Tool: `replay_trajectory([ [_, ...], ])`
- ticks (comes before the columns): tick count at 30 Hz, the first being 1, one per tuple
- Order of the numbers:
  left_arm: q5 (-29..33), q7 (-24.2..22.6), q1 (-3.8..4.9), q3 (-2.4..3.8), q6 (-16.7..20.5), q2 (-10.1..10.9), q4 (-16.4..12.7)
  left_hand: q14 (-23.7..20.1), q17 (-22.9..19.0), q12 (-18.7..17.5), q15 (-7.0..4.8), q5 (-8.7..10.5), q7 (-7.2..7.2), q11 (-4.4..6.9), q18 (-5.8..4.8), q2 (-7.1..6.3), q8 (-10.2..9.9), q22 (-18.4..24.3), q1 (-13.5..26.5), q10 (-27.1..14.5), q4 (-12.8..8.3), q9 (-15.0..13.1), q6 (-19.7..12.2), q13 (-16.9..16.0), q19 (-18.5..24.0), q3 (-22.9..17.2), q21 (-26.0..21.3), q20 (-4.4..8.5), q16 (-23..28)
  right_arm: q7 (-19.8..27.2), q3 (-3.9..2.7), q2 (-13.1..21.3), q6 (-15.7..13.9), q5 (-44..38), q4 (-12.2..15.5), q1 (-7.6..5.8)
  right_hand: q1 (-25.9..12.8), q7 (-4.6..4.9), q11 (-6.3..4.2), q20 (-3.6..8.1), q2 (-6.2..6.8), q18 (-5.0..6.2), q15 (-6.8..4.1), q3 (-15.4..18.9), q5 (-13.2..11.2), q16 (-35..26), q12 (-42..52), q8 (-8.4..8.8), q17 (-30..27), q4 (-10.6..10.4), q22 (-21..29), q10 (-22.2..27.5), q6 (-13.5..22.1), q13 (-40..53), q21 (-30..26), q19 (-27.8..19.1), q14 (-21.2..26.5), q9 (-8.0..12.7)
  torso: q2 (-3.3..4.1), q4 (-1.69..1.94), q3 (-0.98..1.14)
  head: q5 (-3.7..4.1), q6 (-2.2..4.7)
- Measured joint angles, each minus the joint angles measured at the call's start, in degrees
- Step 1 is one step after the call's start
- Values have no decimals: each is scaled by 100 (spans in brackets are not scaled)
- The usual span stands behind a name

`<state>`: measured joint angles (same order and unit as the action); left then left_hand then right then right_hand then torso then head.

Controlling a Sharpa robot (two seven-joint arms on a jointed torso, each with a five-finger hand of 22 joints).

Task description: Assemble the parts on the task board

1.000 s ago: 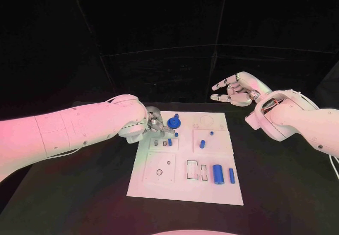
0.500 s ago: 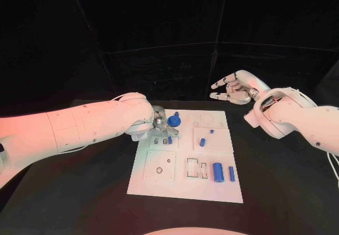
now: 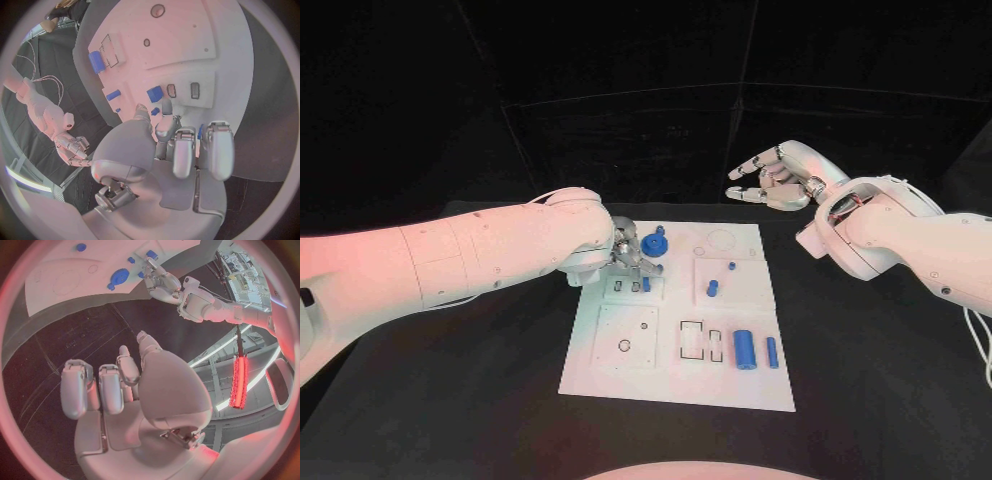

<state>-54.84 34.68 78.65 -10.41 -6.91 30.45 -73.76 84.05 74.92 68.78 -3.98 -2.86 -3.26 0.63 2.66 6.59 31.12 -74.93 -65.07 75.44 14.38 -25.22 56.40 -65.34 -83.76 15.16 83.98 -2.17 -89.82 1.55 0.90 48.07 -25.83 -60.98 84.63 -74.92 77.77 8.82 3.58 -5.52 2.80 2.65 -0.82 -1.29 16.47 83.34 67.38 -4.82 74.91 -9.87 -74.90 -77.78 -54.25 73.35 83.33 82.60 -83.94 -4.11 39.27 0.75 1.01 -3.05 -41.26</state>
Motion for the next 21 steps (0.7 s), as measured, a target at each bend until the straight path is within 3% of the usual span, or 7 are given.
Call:
replay_trajectory([
  [21, -7, 22, -10, -81, -256, -120, 108, 0, 0, 0, 0, 0, -1, 0, 0, 84, 51, 1, -100, 0, -88, -94, -41, -7, 0, -24, 0, 0, 0, -7, 0, -41, 79, 3, -29, 0, 21, 0, -21, 0, 21, 0, 0, 12, 5, -26, -22, 0, 0, -12, 0, 21, 0, -16, -23, 0, 0, 0, 4, 1, 0, -27, -35],
])
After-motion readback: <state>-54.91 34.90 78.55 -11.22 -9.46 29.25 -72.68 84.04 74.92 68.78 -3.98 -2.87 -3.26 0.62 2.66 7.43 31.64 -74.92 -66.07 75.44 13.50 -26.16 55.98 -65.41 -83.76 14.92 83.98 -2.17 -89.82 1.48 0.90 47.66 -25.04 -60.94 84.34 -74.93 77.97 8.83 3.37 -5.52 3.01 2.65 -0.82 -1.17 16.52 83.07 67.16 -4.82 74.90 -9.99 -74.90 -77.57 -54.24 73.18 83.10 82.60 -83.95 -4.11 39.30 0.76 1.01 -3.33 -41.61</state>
